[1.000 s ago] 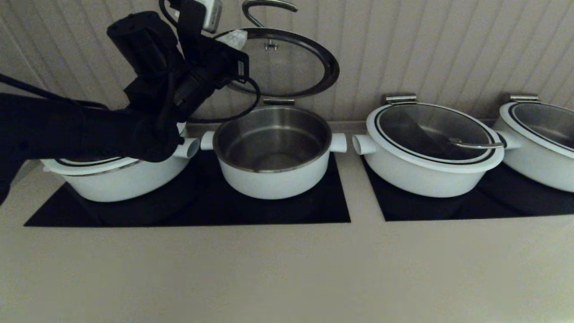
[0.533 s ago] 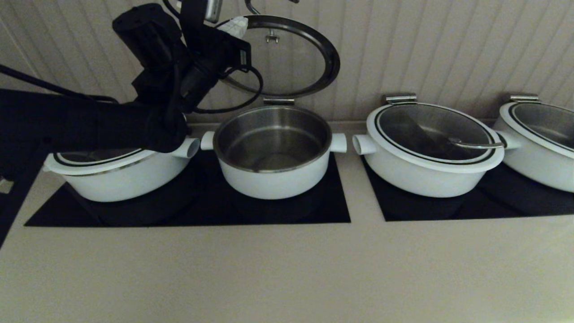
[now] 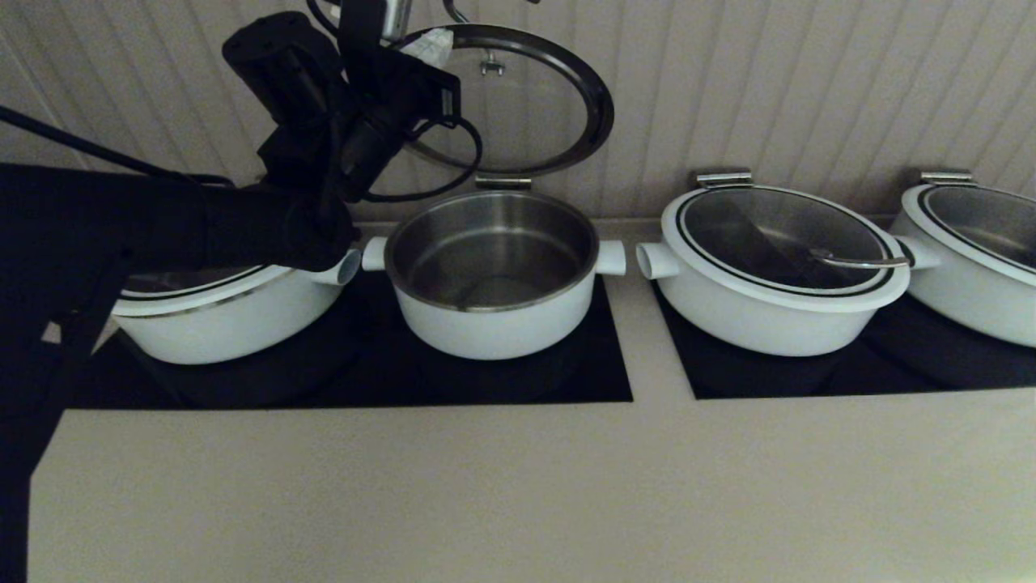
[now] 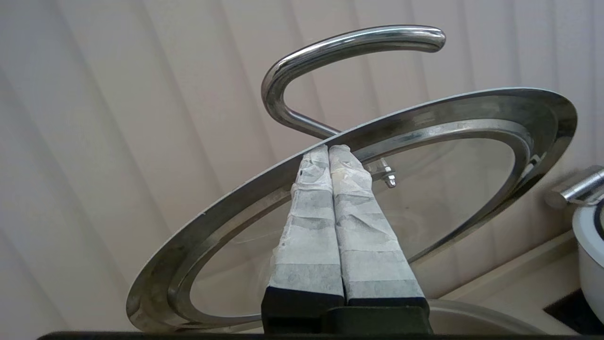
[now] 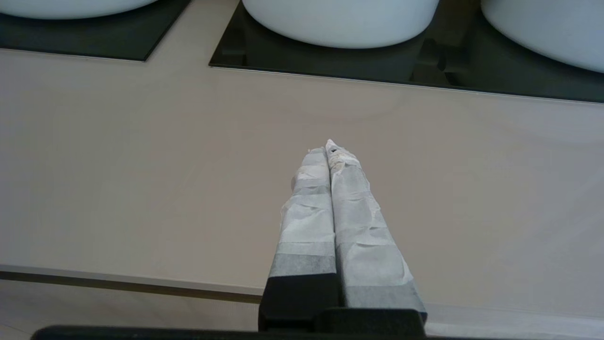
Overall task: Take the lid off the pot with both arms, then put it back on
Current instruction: Open the pot lid completely
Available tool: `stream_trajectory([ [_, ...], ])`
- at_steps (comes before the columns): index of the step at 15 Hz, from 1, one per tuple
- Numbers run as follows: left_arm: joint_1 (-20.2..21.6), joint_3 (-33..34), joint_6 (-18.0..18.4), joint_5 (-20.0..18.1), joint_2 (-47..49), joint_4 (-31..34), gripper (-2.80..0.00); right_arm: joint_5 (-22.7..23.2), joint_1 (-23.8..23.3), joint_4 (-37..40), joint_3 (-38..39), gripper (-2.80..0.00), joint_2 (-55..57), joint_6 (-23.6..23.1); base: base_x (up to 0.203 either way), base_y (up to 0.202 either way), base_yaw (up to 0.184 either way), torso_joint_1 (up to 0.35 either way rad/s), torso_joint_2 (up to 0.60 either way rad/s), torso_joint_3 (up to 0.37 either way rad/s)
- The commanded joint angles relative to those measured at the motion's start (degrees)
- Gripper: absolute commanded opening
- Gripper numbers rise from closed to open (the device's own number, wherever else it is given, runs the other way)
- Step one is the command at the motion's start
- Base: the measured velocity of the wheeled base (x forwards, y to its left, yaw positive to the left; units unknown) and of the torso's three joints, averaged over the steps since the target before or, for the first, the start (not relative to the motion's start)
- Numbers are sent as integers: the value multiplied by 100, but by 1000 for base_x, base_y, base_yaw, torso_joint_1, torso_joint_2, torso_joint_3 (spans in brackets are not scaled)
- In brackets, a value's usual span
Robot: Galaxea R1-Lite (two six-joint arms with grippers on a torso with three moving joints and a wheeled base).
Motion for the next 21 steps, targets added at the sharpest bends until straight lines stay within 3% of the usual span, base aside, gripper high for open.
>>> stream_trajectory([
  [1,5,-8,3,55,73,-31,-280,-1,0,-4,0,-280,-2,-4,0,0,0,0,0,0],
  [21,-4,80,39,55,-50,-31,-280,-2,0,5,0,-280,-2,-4,0,0,0,0,0,0],
])
